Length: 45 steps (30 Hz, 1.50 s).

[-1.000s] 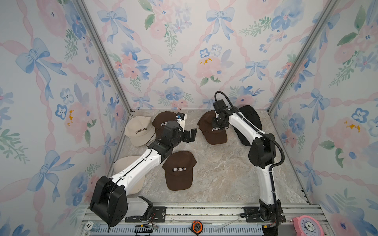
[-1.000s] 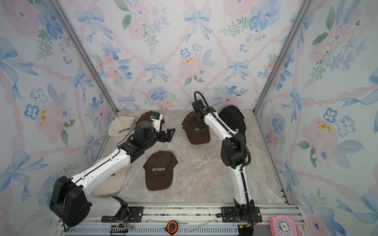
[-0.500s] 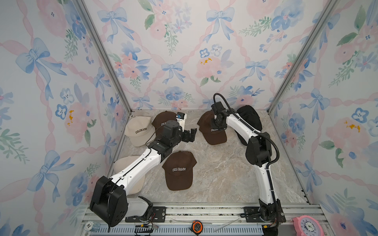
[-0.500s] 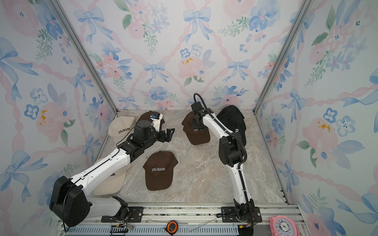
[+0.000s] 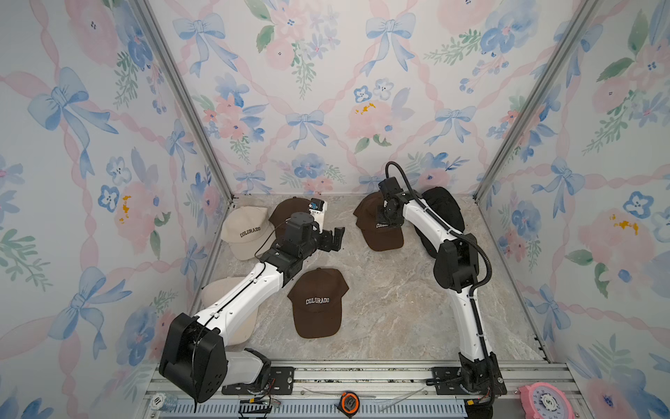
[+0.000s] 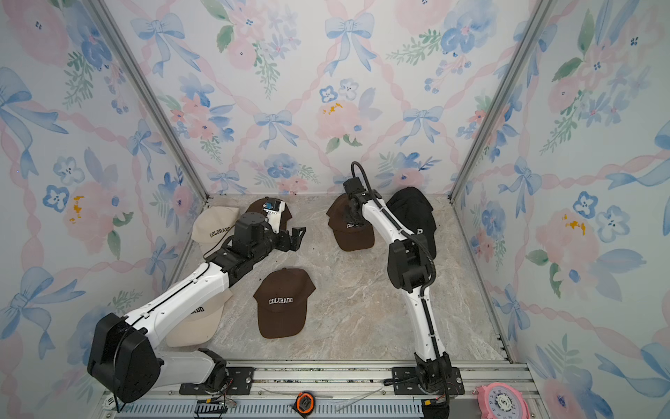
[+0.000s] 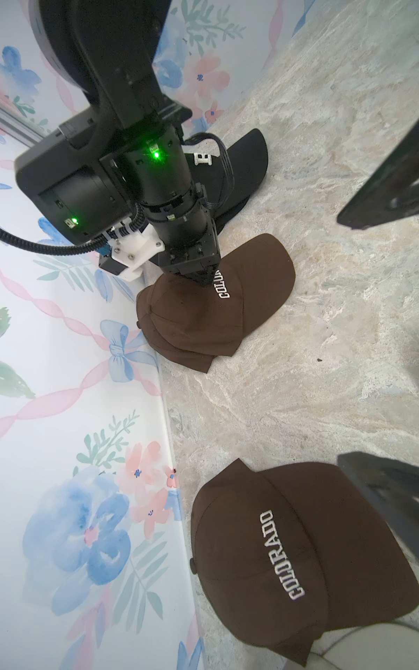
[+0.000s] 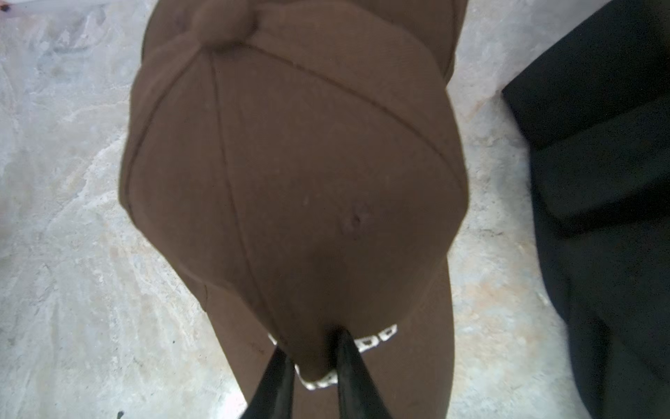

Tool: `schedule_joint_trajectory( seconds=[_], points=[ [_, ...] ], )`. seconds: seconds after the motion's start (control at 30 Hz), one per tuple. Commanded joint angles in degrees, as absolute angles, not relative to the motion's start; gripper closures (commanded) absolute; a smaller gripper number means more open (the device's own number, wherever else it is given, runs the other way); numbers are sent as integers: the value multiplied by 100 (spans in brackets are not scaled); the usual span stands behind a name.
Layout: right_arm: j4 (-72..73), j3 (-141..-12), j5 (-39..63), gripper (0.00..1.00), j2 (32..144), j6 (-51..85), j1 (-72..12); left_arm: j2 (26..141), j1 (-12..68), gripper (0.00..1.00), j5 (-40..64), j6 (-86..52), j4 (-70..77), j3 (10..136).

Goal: Stack the baseball caps by color
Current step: Place the baseball cap on the baseball cap, then pick up the baseball cap from the center of the board.

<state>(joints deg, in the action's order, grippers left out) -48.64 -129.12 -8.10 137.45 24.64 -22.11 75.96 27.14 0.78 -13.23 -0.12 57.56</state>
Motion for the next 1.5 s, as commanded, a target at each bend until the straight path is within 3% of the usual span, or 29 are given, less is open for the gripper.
schedule_joint_trajectory(
  seconds=[0.0, 0.3, 0.57, 0.67, 1.0, 1.07, 1.1, 1.47],
  points=[
    [-5084, -13142, -811, 77, 13993, 2601, -2107, 7585, 2647, 2, 229, -1196, -44, 5924],
    [-5194, -13281, -774, 72, 14056, 2712, -2083, 7703, 2587, 2, 371, -1169, -83, 6030],
    [-5150, -13110, -747, 32, 13649, 2720, -2091, 7770, 2558, 2, 475, -1185, -86, 6117],
    [-5159, -13052, -682, 27, 13440, 2682, -2099, 7751, 2558, 2, 533, -1215, -83, 6106],
    [-5245, -12522, -538, 22, 12577, 2542, -2180, 7479, 2584, 2, 545, -1714, -220, 5802],
    [-5265, -12325, -525, 13, 12339, 2484, -2205, 7369, 2650, 2, 469, -1828, -303, 5658],
    [-5238, -12178, -536, 1, 12184, 2461, -2229, 7283, 2711, 2, 397, -1888, -358, 5571],
    [-4640, -9719, -516, 4, 10204, 2522, -2460, 6161, 3999, 2, -769, -2767, -1174, 4700]
  ],
)
